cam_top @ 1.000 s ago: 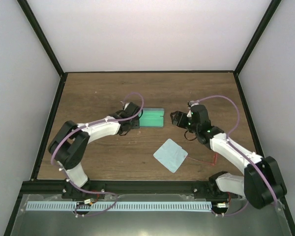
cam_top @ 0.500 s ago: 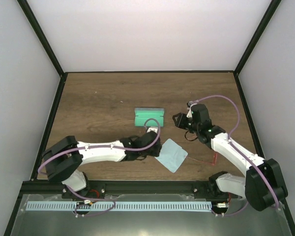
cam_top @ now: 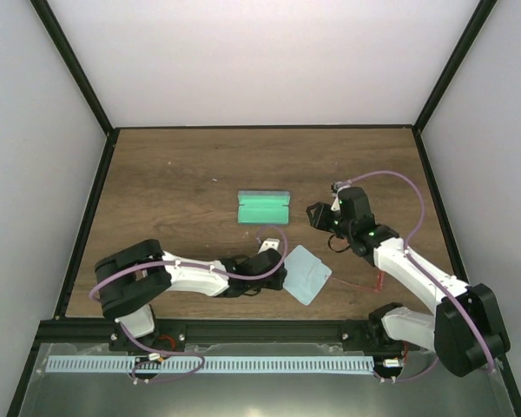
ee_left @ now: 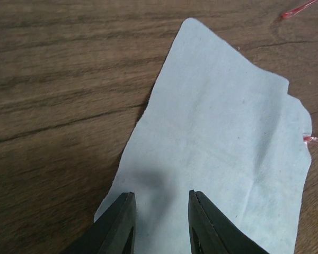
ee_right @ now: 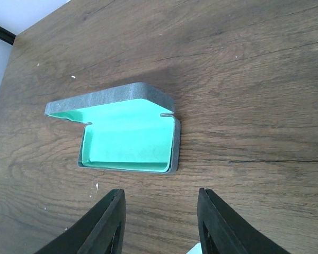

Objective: Organize the sunglasses
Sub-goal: Move the glasses cleaning cloth to the center of the board.

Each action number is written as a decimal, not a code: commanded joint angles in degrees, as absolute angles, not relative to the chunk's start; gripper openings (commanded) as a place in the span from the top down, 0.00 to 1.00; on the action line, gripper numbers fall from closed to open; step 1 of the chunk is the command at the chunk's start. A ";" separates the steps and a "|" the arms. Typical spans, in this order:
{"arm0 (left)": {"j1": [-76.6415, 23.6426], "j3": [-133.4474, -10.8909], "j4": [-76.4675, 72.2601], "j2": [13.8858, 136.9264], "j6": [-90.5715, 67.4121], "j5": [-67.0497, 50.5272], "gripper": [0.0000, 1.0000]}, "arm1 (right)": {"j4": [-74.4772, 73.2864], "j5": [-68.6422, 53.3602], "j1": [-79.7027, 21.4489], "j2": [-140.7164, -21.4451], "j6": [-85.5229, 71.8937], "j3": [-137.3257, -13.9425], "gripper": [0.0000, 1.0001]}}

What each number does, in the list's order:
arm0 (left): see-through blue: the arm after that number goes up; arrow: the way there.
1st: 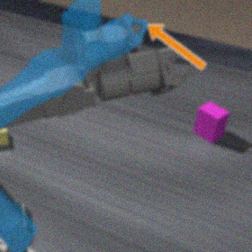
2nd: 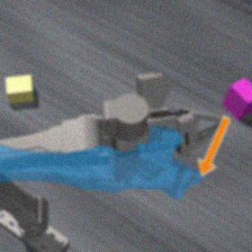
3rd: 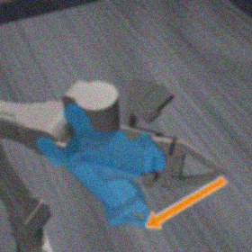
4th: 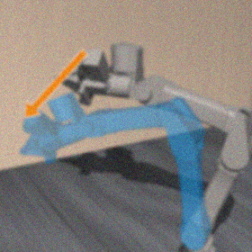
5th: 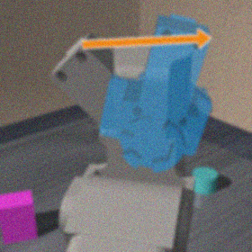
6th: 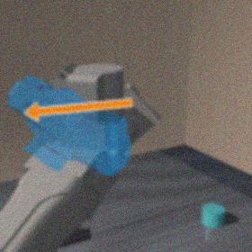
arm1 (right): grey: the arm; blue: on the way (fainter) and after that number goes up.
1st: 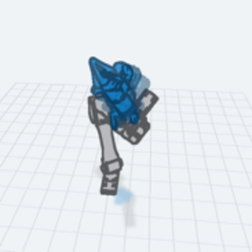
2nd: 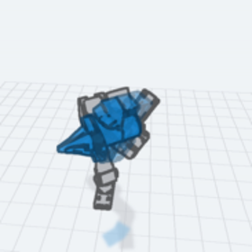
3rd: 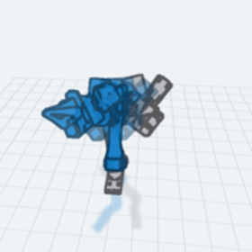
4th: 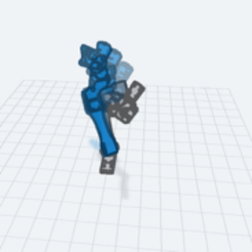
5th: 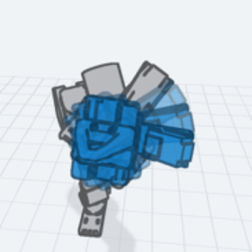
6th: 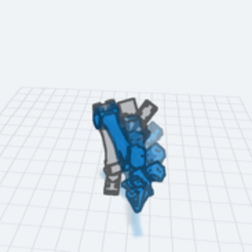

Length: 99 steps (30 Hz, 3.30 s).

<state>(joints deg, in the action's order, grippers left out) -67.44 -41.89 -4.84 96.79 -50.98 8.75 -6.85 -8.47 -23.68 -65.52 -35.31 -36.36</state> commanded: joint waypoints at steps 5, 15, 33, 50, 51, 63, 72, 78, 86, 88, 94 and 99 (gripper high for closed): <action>-67.21 -42.22 -2.71 100.31 -51.38 14.06 0.70 | -6.29 -6.28 -23.47 -65.00 -34.13 -35.86 0.59; -60.43 -38.57 0.07 97.43 -49.93 16.96 0.69 | -5.49 -7.81 -23.49 -66.20 -33.84 -35.77 0.57; -63.36 -42.36 1.19 89.69 -46.91 16.33 0.46 | -3.49 -13.86 -23.48 -71.13 -33.31 -36.13 0.79; -71.89 -34.60 -16.66 99.62 -55.68 5.37 0.46 | -4.03 -12.78 -23.47 -71.99 -33.13 -36.63 0.87; -71.89 -33.31 -16.31 98.46 -56.05 5.99 0.46 | -4.13 -12.69 -23.51 -72.04 -33.13 -36.70 0.87; -71.98 -23.90 -6.34 83.11 -58.01 14.09 0.42 | -3.80 -12.91 -23.47 -72.15 -33.16 -36.64 0.83; -71.98 -35.48 0.54 82.59 -50.53 19.56 0.22 | -1.25 -14.32 -23.95 -68.94 -31.53 -35.25 0.71; -71.32 -45.12 12.04 79.42 -46.62 25.97 0.00 | -0.22 -15.05 -24.41 -68.29 -31.07 -34.58 0.65; -49.41 -49.49 14.53 76.76 -42.67 13.05 0.01 | 1.15 -27.07 -25.30 -80.84 -30.27 -37.49 0.91; -44.89 -49.27 11.57 78.99 -42.64 10.98 0.02 | 1.23 -27.00 -25.97 -82.13 -30.02 -37.89 0.94; -40.41 -51.21 9.36 88.91 -42.57 7.88 0.06 | 0.56 -27.05 -27.44 -84.08 -29.47 -38.92 0.99; -40.31 -47.10 6.41 85.79 -40.77 10.63 0.06 | -1.85 -27.60 -29.70 -85.16 -28.59 -40.21 0.99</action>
